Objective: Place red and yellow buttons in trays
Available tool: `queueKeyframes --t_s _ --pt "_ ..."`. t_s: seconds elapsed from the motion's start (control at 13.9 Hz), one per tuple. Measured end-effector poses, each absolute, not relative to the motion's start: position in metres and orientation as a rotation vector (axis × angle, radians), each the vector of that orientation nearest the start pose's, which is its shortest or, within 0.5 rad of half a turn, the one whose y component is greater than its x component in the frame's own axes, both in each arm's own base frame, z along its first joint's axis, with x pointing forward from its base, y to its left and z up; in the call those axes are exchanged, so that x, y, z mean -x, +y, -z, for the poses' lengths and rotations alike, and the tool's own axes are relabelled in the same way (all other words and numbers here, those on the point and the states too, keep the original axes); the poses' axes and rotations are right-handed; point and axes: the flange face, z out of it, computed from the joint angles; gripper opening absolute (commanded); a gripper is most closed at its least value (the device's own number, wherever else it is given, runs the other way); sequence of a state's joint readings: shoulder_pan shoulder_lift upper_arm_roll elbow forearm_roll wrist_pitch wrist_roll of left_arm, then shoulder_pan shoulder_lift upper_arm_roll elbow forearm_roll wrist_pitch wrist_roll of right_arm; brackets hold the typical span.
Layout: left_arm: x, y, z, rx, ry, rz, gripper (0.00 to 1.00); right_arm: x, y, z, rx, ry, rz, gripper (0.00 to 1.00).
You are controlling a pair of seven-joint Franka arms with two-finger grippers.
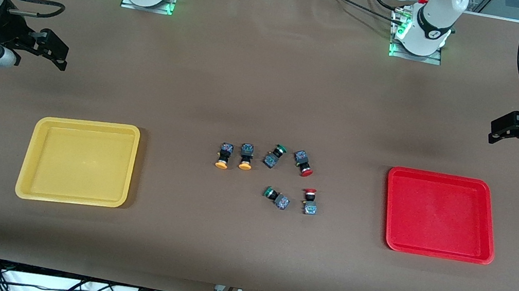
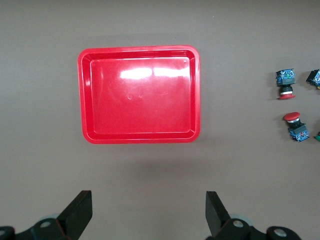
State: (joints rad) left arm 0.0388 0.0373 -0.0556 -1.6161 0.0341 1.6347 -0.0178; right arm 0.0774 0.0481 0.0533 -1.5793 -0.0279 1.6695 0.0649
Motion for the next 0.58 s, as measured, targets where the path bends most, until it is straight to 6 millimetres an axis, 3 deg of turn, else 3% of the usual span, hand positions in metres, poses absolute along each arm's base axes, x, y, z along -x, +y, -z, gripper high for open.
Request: queueKeyframes --t_s 0.29,0.58 --pt "-0.570 -0.006 -0.588 3.110 0.002 -0.028 1.00 -0.575 0.073 -0.599 3.159 -0.108 0.067 1.00" --pt "-0.570 -0.007 -0.582 3.119 0.002 -0.065 1.00 -0.589 0.091 -0.577 3.106 -0.131 0.054 1.00"
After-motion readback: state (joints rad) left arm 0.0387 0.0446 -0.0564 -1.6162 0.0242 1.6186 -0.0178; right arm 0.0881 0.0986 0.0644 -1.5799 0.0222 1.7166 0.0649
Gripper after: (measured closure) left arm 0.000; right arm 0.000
